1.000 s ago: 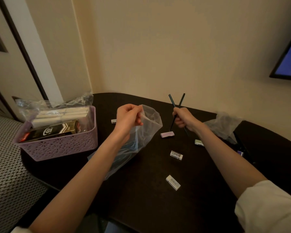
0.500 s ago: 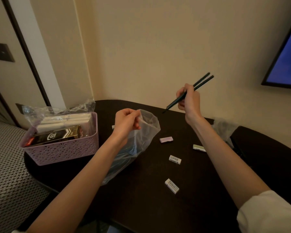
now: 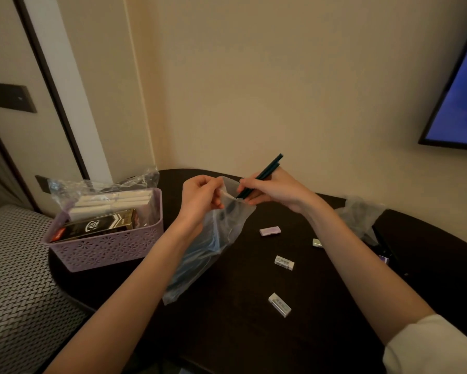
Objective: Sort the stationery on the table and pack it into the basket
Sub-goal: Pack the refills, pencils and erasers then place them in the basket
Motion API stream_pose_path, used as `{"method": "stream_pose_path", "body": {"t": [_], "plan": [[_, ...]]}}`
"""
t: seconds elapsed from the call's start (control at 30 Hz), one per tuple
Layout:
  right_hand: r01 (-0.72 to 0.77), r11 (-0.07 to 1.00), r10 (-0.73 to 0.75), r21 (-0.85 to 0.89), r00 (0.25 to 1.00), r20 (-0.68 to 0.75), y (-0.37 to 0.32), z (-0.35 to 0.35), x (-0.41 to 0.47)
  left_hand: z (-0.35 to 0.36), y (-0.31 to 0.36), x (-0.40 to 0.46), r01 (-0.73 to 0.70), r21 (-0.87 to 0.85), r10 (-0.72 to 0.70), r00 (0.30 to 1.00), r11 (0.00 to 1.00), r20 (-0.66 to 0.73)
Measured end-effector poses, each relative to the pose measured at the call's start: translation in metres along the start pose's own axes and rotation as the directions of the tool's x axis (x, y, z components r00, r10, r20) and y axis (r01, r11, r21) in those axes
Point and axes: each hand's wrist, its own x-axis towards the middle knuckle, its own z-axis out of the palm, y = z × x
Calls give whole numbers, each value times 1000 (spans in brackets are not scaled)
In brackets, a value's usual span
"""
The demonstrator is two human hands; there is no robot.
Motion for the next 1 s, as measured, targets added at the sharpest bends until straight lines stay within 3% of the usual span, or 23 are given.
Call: {"method": "stream_pose_path", "body": {"t": [0.27, 0.53, 0.77, 1.0], "plan": [[-76, 991, 71, 114, 996, 48, -2, -3, 2, -2, 7, -1, -23, -10, 23, 1000, 1000, -10], [-56, 980, 102, 193, 967, -235, 7, -19, -4, 4, 1, 0, 4, -2, -4, 1000, 1000, -21], [-256, 962, 268, 94, 825, -497, 78, -44, -40, 28, -21, -11, 79, 24, -80, 996, 997, 50], [-464, 886, 290, -8, 567, -771, 148, -81, -105, 58, -47, -26, 148, 29, -150, 984, 989, 92]]}}
